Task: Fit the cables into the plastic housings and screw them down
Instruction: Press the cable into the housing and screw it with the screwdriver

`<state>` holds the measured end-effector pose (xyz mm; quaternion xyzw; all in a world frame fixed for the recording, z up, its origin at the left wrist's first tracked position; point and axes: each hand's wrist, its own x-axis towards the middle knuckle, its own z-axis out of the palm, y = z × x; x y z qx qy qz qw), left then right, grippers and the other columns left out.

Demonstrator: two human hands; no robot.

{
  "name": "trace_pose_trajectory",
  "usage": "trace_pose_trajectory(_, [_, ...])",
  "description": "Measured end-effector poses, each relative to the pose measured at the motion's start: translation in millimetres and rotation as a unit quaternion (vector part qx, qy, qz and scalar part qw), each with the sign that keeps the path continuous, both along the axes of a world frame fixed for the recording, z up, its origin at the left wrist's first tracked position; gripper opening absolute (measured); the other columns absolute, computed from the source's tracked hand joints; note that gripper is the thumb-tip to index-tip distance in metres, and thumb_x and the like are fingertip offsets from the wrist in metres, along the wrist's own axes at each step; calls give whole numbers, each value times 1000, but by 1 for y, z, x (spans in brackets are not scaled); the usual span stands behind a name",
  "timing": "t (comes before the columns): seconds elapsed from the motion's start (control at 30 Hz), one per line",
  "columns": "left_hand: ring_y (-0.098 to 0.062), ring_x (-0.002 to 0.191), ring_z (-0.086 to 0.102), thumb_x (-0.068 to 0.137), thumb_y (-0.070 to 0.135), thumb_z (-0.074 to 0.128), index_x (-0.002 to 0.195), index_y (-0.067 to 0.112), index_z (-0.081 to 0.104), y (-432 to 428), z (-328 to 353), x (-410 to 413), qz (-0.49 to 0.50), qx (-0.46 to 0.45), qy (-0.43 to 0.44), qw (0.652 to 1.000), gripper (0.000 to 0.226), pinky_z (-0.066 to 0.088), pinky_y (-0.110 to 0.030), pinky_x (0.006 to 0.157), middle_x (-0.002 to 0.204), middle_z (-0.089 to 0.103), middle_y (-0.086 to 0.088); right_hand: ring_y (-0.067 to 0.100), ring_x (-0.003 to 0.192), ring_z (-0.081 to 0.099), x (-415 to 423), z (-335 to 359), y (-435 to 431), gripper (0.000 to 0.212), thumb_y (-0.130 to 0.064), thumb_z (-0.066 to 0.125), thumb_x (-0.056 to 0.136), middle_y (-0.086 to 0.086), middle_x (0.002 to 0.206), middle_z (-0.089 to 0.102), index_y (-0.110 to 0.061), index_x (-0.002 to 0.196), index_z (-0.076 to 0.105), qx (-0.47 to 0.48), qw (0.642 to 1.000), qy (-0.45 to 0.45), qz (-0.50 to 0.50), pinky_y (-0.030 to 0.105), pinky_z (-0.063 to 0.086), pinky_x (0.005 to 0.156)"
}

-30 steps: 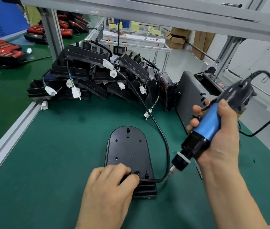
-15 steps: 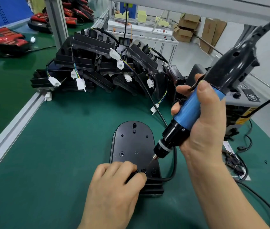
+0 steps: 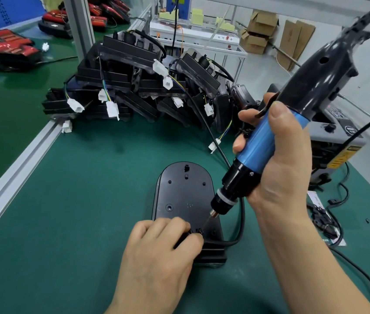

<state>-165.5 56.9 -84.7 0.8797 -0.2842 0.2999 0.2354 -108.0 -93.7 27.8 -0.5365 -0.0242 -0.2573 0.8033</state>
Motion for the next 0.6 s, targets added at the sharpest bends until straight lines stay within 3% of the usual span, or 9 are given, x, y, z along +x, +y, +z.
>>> trace_pose_trajectory(0.1, [-17, 73, 53, 67, 9, 70, 78, 24, 70, 0, 0, 0, 4, 3, 0, 1000, 18, 36, -31, 68, 81, 62, 4, 16, 47, 54, 1, 1, 2, 32, -30, 59, 84, 3, 82, 68, -10, 109, 53, -14, 1000, -2, 11, 24, 45, 49])
trace_pose_trajectory(0.6, [-18, 73, 54, 76, 13, 57, 78, 24, 69, 0, 0, -1, 5, 3, 4, 1000, 16, 36, -31, 69, 83, 62, 4, 19, 46, 53, 4, 6, 13, 30, -32, 62, 74, 2, 80, 67, -14, 97, 56, -68, 995, -20, 74, 26, 46, 49])
